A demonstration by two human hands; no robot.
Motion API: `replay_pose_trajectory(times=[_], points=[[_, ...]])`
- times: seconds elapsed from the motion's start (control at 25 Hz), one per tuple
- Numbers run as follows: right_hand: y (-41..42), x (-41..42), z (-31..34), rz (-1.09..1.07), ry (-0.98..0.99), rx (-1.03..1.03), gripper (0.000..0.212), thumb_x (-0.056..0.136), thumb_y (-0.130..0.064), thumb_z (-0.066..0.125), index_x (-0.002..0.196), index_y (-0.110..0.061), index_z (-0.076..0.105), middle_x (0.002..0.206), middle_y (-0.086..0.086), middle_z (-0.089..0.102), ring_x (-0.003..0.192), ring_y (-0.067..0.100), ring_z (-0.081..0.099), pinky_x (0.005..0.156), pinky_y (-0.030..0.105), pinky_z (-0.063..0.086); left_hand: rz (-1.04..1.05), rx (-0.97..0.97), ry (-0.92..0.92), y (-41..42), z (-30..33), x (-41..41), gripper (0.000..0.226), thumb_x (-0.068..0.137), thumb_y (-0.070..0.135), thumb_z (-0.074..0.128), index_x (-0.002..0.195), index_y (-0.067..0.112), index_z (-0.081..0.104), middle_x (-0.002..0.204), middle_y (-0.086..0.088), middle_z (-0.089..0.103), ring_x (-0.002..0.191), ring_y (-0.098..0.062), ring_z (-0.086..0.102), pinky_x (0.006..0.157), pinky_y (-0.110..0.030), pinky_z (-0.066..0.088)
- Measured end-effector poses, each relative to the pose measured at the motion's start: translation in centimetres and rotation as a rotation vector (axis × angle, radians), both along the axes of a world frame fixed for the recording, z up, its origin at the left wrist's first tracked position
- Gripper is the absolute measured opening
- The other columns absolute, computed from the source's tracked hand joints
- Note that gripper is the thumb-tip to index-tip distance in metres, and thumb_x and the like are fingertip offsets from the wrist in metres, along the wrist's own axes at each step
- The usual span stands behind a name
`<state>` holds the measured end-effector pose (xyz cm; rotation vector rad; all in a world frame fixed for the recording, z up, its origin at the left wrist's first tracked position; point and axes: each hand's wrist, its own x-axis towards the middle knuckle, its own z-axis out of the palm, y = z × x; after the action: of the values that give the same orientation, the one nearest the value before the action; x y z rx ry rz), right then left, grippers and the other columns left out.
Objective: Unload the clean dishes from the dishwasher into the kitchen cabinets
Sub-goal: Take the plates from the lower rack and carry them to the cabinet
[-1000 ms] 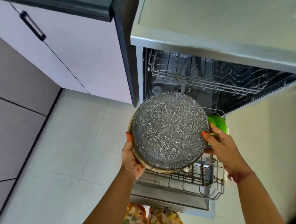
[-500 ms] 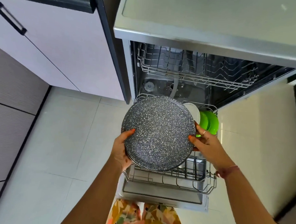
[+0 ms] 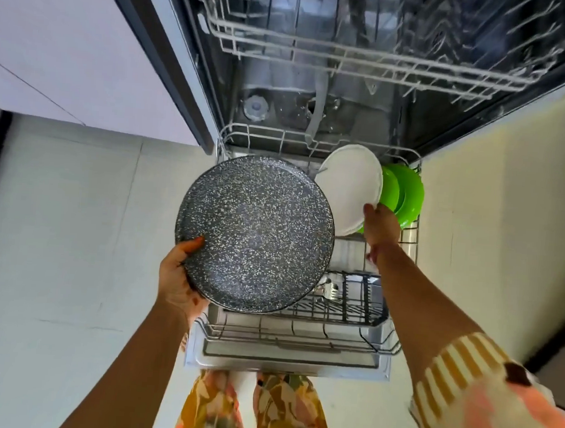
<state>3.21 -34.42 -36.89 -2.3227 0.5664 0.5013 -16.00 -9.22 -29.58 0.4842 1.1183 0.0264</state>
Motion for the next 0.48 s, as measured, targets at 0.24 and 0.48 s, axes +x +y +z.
replay_pose_trajectory(times=[0.24,0.48], points=[[-0.5,0.9,-1.7,-0.014,-0.023,0.115,0.015,0.083,-0.024,0.068,0.083,-0.009,0.072,0.077,0.008,0.063,0.07,0.019,0.053,0.068,0.028,0.046,0.005,-0.037,-0.026,-0.7,-1.0,-1.1,0.038,0.089,0.015,0.042,0.076,0.015,0.079,0.085,-0.007,0.074,0.073,-0.025,0.071,0.065,-0.039,0.059],[0.8,-4.0,13.1,0.28,-0.472,0.023,0.024,0.084,-0.018,0.07,0.104,-0.005,0.072,0.095,0.009,0.069,0.078,0.017,0.063,0.067,0.001,0.039,0.012,-0.065,-0.075,-0.2,5.5,-1.3,0.033,0.09,0.014,0.041,0.091,0.012,0.075,0.089,-0.009,0.074,0.076,-0.026,0.072,0.066,-0.042,0.059]])
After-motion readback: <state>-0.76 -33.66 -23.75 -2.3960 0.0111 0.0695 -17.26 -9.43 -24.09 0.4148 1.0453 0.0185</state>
